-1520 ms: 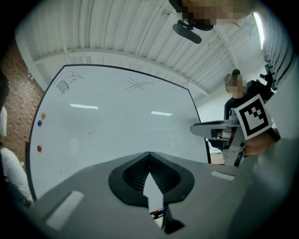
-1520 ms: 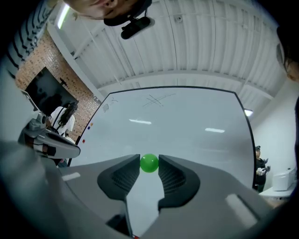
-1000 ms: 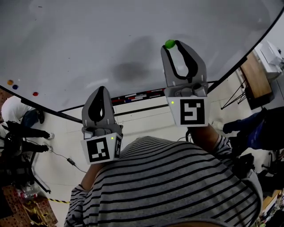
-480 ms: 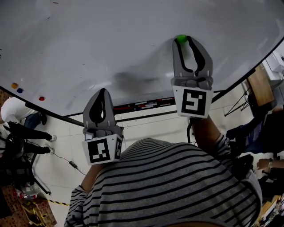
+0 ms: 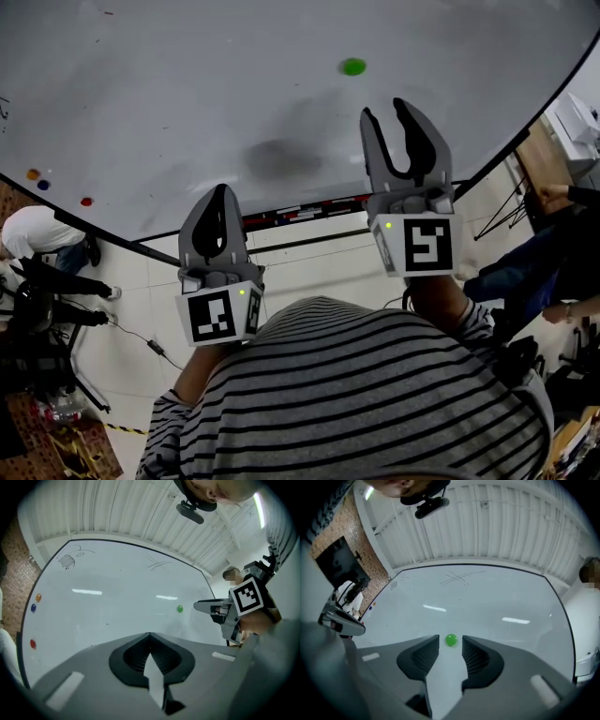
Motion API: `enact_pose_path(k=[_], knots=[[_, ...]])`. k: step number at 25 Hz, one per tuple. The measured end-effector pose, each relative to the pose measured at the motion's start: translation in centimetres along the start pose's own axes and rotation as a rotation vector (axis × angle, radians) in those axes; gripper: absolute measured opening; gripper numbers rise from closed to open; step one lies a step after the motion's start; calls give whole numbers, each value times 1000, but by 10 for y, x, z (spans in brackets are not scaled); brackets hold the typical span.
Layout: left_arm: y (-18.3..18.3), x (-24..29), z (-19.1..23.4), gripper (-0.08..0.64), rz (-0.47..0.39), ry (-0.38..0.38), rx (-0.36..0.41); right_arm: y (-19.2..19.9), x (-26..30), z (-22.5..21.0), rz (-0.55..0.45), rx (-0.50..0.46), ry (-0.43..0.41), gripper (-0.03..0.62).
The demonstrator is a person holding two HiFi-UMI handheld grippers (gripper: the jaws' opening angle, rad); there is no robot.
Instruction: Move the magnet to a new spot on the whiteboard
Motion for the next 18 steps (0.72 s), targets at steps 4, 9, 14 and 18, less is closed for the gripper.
enact_pose_path(k=[4, 9, 14, 18], knots=[[-20, -23, -37, 15, -14, 9, 9, -14, -60, -5, 8, 62, -18, 106], [-42, -64, -94, 15, 2, 15, -3, -27, -136, -19, 53, 111, -29, 33], [-58, -107, -143, 15, 36, 1, -2, -25, -204, -34, 122, 159, -47, 0], [-63, -131, -161, 15, 67, -14, 13, -14, -235, -33, 190, 195, -76, 0]])
Point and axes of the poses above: the fingertips, and each gripper's own axes: x forward along the fingers, z to its left, y out of its underside, the point moved 1 cm from there along -x, backward along the fingers, and after that the axes turned 15 degrees about x, right-handed, at the moved point
